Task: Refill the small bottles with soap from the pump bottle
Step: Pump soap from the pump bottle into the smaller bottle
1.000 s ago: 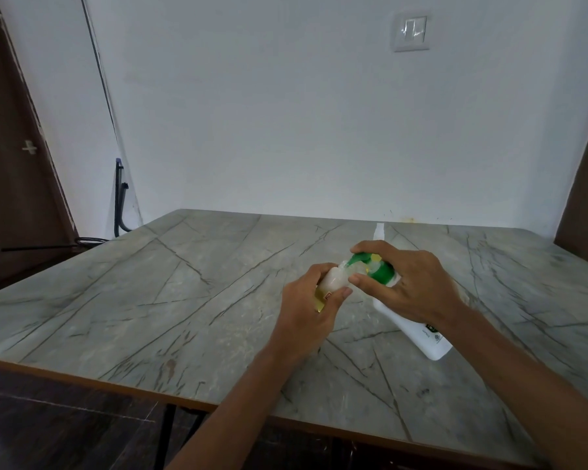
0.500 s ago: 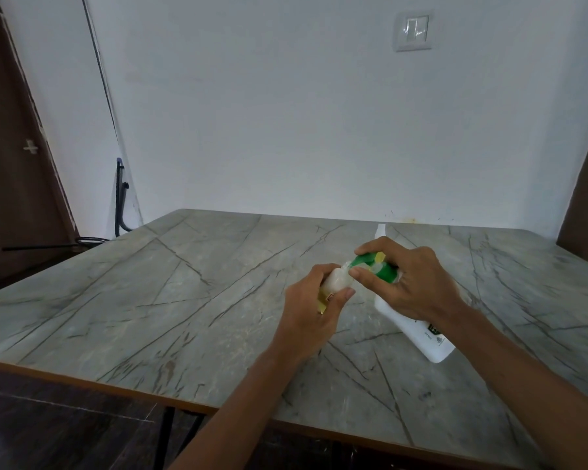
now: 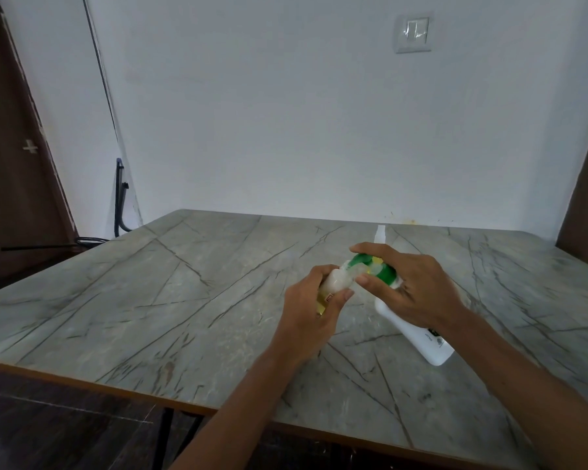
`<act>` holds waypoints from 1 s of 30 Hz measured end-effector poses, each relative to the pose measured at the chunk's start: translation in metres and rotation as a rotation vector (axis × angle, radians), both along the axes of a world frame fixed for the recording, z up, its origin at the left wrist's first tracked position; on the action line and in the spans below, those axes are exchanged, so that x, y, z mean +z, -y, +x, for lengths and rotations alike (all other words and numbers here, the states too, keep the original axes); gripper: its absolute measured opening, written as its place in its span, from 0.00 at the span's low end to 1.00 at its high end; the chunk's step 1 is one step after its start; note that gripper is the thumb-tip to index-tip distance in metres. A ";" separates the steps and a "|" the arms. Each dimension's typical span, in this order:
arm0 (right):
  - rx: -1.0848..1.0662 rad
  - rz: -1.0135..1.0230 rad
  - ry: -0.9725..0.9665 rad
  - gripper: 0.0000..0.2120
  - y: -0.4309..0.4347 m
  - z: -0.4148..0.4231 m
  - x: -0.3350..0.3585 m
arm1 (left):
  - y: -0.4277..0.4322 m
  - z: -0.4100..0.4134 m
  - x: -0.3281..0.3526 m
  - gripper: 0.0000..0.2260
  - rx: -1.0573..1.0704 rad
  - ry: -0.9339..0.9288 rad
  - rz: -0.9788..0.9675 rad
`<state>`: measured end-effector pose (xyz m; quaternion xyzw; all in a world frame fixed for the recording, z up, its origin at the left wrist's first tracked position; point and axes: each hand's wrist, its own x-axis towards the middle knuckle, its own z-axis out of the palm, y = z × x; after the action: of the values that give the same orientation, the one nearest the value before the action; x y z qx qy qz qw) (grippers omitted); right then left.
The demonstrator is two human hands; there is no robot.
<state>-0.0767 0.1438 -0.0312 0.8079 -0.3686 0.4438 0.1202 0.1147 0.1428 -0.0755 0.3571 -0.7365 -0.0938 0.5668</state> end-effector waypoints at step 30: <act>0.052 0.009 0.077 0.23 -0.002 0.004 0.003 | -0.001 -0.002 0.000 0.15 0.006 0.020 -0.004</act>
<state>-0.0731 0.1455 -0.0282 0.8000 -0.3540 0.4759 0.0908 0.1126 0.1433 -0.0750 0.3593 -0.7412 -0.0870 0.5603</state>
